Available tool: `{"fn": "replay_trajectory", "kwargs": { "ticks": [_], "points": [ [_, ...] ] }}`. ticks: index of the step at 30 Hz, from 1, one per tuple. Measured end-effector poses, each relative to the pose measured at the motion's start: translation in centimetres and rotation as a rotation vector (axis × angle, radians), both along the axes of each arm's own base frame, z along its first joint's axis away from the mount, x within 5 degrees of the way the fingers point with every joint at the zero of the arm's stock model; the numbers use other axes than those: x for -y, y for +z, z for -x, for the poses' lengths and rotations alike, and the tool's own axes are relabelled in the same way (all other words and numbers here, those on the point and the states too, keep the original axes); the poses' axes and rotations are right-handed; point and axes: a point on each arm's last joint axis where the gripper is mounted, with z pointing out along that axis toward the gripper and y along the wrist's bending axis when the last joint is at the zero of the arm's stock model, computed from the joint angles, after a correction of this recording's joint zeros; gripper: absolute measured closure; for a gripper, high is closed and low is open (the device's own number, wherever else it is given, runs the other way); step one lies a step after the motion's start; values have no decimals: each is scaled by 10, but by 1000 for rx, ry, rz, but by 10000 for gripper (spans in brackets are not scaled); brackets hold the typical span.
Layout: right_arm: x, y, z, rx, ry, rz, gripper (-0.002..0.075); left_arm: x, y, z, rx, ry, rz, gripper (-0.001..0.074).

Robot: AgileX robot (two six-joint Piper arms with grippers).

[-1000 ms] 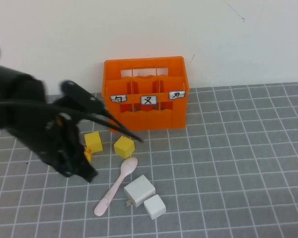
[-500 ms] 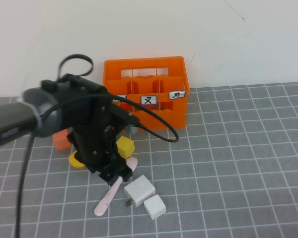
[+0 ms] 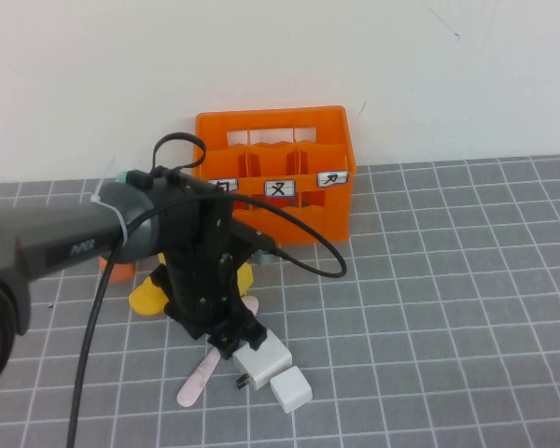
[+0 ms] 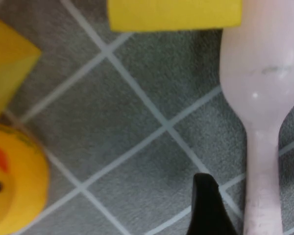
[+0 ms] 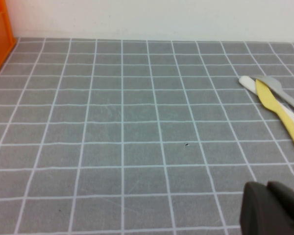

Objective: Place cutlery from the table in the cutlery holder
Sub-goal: Pick up the spoon, then place the spoon on the box

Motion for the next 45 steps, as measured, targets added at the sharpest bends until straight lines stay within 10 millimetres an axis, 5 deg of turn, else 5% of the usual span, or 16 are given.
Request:
{"fn": "replay_trajectory", "kwargs": {
  "ticks": [8, 14, 24, 27, 36, 45],
  "points": [
    [0, 0, 0, 0, 0, 0, 729, 3, -11, 1, -55, 26, 11, 390],
    [0, 0, 0, 0, 0, 0, 729, 3, -12, 0, -55, 26, 11, 626],
    [0, 0, 0, 0, 0, 0, 729, 2, -11, 3, -83, 19, 2, 626],
    [0, 0, 0, 0, 0, 0, 729, 2, 2, 6, -76, 21, 21, 626],
    [0, 0, 0, 0, 0, 0, 729, 1, 83, 18, 130, 39, 189, 626],
    [0, 0, 0, 0, 0, 0, 729, -29, 121, 74, 459, 79, 383, 627]
  ]
}}
